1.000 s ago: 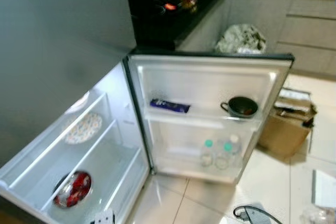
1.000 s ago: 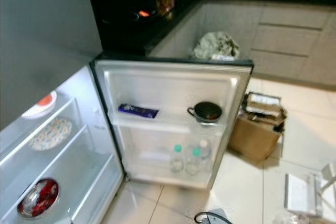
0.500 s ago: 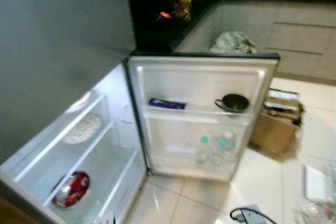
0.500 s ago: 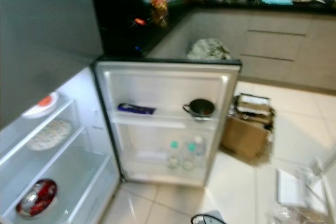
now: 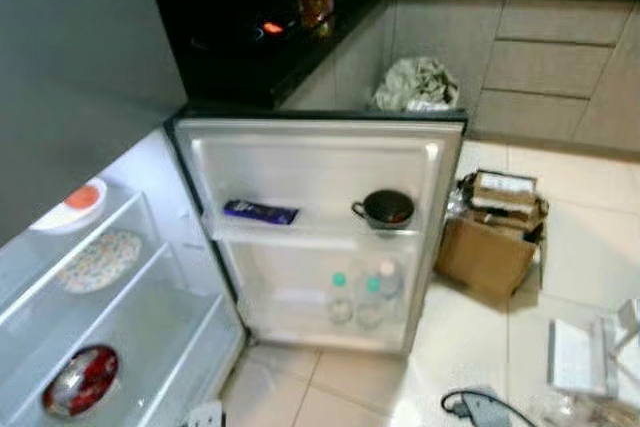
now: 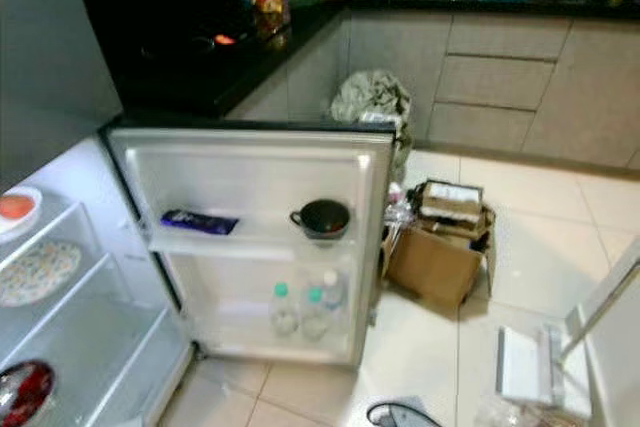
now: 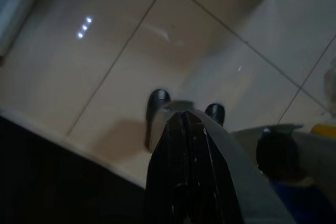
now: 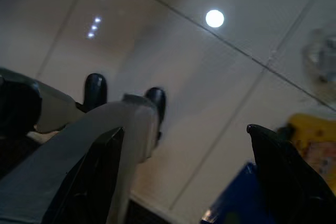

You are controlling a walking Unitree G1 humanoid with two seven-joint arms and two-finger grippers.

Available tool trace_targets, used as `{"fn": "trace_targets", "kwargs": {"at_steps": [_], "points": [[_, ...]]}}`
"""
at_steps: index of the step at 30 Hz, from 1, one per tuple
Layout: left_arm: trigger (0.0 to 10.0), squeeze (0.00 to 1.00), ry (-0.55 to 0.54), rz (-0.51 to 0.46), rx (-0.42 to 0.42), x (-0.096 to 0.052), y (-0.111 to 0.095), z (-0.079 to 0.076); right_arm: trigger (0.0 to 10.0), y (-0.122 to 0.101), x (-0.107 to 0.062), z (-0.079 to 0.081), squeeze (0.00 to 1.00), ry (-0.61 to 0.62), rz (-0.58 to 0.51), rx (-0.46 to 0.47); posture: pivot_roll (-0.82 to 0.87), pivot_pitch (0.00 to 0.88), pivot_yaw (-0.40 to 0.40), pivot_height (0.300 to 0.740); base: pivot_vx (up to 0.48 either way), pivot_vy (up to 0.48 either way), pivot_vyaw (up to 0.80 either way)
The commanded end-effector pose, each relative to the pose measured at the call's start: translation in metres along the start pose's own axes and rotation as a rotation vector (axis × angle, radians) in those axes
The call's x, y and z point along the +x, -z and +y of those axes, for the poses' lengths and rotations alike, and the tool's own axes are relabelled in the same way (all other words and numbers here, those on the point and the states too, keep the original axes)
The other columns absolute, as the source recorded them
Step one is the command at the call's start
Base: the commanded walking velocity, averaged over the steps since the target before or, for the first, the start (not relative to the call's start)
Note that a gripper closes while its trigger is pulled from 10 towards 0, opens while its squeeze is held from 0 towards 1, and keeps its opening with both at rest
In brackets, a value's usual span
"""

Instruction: Restocking fridge

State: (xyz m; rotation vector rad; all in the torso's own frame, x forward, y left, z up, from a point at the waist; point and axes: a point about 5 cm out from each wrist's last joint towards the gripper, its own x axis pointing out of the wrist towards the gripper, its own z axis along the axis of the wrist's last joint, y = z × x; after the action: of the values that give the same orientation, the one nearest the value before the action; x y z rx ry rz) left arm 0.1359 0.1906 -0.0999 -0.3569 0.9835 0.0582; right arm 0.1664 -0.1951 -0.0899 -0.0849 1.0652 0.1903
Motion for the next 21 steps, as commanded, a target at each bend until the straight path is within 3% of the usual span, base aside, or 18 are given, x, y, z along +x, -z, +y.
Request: {"fn": "trace_targets", "kwargs": {"at_steps": [1,6,21], "points": [[10.0,0.00,-0.004,0.011,0.003,-0.0005,0.0015,0.0012,10.0,0.0039,-0.0006,-0.0001,0.00,-0.004,0.007,0.015,-0.12,0.000,0.051,0.740,0.000,-0.480,0.00],[10.0,0.00,0.000,0.012,0.001,-0.0003,0.0017,0.0005,10.0,0.0058,-0.0009,0.0009,0.00,-0.026,0.014,0.018,-0.12,0.000,0.050,0.740,0.000,-0.480,0.11],[10.0,0.00,0.003,0.023,-0.006,-0.0001,0.0046,-0.0013,10.0,0.0108,-0.0018,0.0019,0.00,-0.050,0.024,0.033,-0.13,0.000,0.051,0.740,0.000,-0.427,0.73]]}}
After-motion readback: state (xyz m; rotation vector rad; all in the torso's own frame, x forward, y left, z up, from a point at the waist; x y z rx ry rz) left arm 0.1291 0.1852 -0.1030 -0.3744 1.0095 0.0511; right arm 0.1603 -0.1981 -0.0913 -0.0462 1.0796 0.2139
